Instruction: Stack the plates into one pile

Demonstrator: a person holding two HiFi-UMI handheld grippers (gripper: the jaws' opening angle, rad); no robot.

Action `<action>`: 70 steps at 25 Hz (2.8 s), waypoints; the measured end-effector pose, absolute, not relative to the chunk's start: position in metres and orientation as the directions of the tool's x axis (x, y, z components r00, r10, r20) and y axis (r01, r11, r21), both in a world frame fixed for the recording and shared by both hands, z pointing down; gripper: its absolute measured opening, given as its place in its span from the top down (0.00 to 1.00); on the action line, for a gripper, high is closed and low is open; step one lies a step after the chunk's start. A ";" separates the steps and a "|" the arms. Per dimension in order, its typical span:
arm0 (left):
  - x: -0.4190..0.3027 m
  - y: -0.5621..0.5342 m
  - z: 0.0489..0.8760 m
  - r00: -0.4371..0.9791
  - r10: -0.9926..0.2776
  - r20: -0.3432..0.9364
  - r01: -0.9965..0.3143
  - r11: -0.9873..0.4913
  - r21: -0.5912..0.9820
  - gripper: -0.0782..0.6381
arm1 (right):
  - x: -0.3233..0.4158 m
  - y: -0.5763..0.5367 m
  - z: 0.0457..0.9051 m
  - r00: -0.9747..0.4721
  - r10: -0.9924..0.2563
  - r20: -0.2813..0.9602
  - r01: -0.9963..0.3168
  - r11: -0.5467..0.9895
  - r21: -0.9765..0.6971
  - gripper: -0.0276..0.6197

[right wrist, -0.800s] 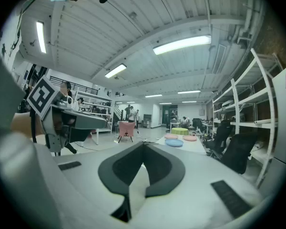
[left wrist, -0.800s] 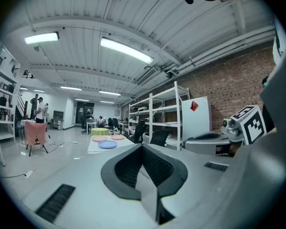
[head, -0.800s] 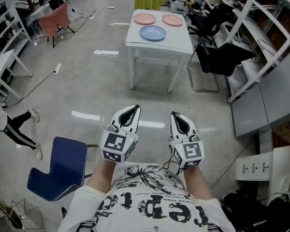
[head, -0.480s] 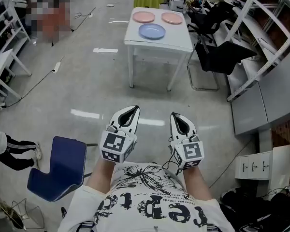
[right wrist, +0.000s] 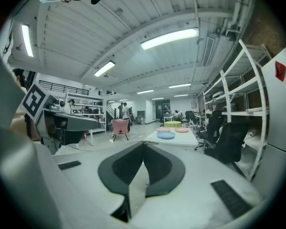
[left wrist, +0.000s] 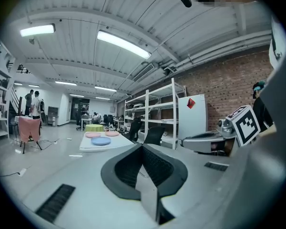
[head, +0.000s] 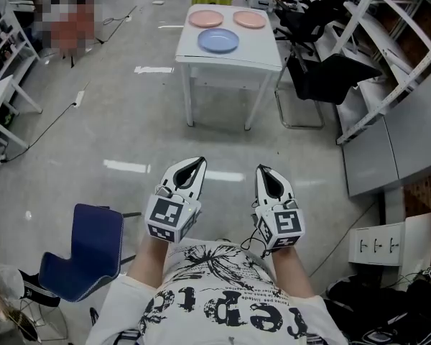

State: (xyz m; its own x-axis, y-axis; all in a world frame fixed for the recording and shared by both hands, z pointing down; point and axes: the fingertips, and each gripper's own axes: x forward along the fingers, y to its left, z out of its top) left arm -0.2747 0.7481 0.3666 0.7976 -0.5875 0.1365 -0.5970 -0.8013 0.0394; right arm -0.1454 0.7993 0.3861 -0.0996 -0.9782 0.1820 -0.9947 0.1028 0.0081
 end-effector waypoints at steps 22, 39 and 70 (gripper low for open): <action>-0.215 0.532 0.372 0.796 -0.590 0.134 -0.601 -0.797 0.059 0.88 | -0.082 0.588 0.388 -0.106 -0.976 0.189 -0.991 0.118 0.057 0.95; -0.208 0.234 0.364 0.811 -0.572 0.124 -0.582 -0.811 0.065 0.88 | -0.070 0.298 0.389 -0.061 -0.974 0.219 -0.996 0.076 0.057 0.95; 0.025 -0.149 0.404 0.618 -0.749 0.239 -0.782 -0.617 0.089 0.88 | 0.212 -0.128 0.430 -0.231 -0.929 0.288 -0.968 0.250 0.029 0.95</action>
